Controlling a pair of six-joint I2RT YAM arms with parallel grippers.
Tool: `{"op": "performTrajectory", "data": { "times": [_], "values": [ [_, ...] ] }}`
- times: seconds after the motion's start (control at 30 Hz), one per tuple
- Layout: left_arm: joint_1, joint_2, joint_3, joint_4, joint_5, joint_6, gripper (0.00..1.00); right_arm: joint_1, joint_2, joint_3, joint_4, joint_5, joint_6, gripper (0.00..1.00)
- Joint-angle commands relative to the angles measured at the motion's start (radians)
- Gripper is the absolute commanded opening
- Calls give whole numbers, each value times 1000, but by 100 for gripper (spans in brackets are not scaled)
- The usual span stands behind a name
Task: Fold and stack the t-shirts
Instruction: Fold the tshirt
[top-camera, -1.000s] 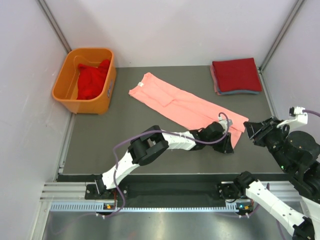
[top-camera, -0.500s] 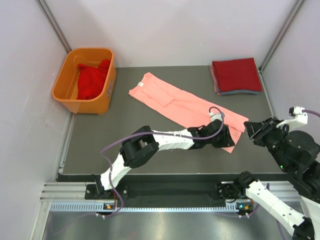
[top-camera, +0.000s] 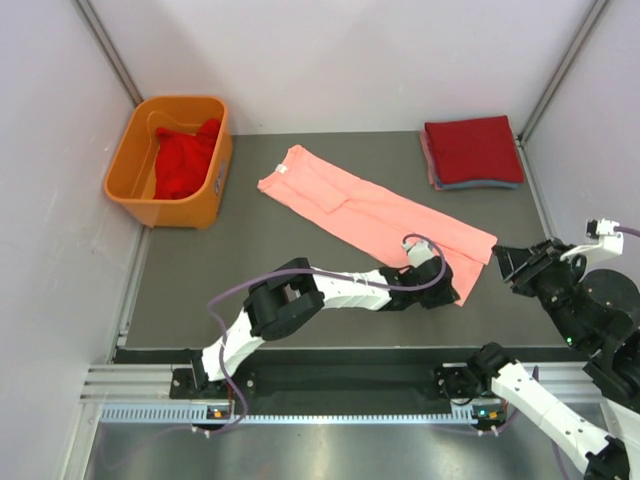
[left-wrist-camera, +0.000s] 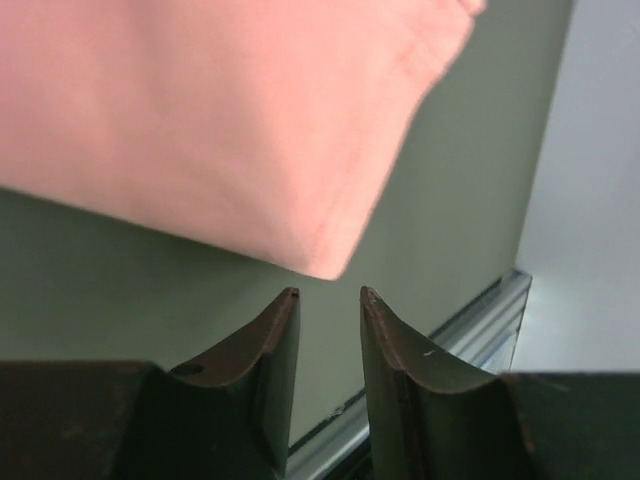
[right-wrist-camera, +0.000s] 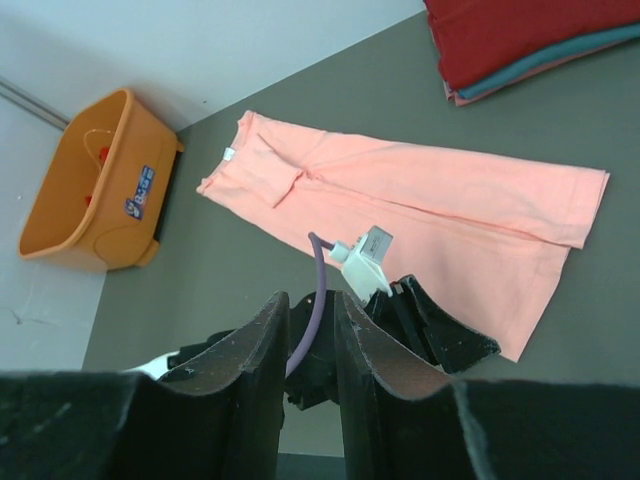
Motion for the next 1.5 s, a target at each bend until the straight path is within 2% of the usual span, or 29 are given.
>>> {"op": "performTrajectory", "data": {
  "times": [0.0,0.1,0.2,0.3,0.9,1.13,1.27,1.3,1.47],
  "values": [
    [-4,-1,-32,-1,-75,-144,34,-6,-15,7,10,11,-7,26],
    [-5,8,-3,-36,-89,-170,34,-5,-22,1,8,17,-10,26],
    [-19,16,70,-148,-178,-144,41,-5,-24,1,8,20,-13,26],
    [-25,45,159,-265,-213,-124,42,-5,-38,4,8,29,-13,26],
    [-53,143,221,-276,-161,-185,33,-5,-64,11,4,66,-30,26],
    [-51,172,218,-286,-144,-199,24,-3,-78,17,-2,69,-30,27],
    [-50,185,213,-283,-137,-196,12,-3,-85,17,-2,69,-29,27],
    [-51,185,210,-274,-137,-185,1,-3,-85,19,-2,69,-29,27],
    [-51,153,163,-225,-146,-142,0,0,-93,28,-5,71,-27,27]
  ]
}}
